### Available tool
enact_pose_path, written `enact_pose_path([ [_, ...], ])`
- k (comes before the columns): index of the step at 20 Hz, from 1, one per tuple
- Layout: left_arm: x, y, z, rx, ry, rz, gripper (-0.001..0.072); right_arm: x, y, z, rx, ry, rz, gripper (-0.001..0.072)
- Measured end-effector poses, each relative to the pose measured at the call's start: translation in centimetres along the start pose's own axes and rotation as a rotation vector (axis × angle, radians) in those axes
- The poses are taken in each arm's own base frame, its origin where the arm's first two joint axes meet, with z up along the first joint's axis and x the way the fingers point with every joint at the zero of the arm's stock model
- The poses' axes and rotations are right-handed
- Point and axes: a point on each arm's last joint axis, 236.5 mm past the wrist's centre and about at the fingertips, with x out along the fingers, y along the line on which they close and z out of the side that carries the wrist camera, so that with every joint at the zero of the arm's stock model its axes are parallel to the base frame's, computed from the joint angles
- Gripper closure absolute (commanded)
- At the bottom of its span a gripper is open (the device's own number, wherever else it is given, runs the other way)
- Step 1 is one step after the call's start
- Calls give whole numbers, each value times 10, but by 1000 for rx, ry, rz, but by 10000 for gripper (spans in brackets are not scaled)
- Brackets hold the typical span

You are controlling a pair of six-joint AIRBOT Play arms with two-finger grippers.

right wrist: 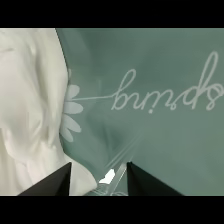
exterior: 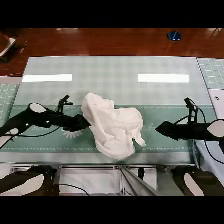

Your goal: Fold the shirts.

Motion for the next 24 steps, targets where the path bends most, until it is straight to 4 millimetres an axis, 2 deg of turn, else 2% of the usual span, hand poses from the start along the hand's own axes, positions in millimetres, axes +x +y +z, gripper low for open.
enact_pose_path([
  [2,9,-7,8,5,-20,-8,213,5,-3,-8,13,20,6,309],
  [3,11,-9,13,7,-35,-7,377,8,-4,-14,22,35,11,309],
  [4,14,-9,21,17,-59,5,667,13,-4,-21,25,55,14,309],
  [7,16,-13,34,39,-88,12,686,26,0,-47,12,121,37,309],
  [9,17,-19,35,50,-79,-3,686,34,9,-57,-10,138,56,309],
  [13,16,-26,36,58,-73,-21,686,48,31,-68,-27,151,104,309],
  [21,16,-29,34,61,-62,-30,686,79,55,-79,-7,195,169,309],
  [22,16,-29,34,61,-62,-30,686,83,58,-81,-5,206,175,322],
  [23,16,-29,34,61,-62,-30,686,87,61,-83,-4,217,184,398],
  [24,16,-29,34,61,-62,-30,686,90,65,-83,-11,225,190,530],
])
